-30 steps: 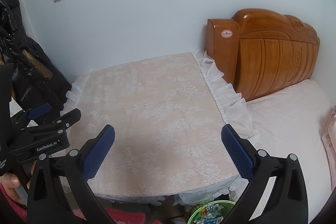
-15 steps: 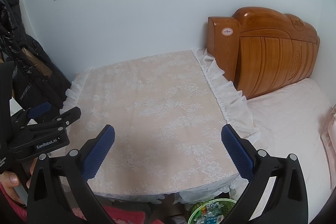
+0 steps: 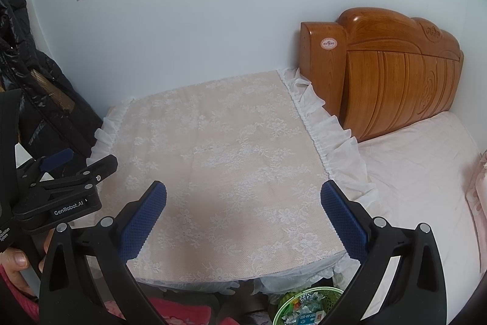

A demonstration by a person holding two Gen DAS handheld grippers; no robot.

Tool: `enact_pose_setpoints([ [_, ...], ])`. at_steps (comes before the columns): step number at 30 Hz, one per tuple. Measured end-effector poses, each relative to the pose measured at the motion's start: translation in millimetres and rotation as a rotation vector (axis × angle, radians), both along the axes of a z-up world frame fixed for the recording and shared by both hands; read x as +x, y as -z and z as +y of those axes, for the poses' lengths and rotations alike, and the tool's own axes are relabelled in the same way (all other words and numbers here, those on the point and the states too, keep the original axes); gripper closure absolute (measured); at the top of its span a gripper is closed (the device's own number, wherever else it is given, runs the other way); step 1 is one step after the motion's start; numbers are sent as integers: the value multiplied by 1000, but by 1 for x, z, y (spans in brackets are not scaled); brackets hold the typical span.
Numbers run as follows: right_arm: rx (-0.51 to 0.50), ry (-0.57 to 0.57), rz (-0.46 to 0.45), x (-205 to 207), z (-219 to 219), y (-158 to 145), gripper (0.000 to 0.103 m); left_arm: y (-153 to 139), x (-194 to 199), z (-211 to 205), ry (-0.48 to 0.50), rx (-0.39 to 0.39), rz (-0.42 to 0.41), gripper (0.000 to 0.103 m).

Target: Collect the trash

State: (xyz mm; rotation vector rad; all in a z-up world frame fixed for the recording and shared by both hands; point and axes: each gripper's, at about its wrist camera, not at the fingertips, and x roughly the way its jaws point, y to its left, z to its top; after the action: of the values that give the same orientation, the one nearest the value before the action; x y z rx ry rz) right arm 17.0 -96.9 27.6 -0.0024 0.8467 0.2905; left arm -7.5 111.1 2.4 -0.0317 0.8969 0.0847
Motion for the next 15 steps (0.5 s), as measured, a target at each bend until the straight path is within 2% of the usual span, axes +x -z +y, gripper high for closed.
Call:
enact_pose_setpoints([
  [15, -3, -1, 0, 0, 1, -1, 2, -1, -1, 1, 4, 6, -5, 8],
])
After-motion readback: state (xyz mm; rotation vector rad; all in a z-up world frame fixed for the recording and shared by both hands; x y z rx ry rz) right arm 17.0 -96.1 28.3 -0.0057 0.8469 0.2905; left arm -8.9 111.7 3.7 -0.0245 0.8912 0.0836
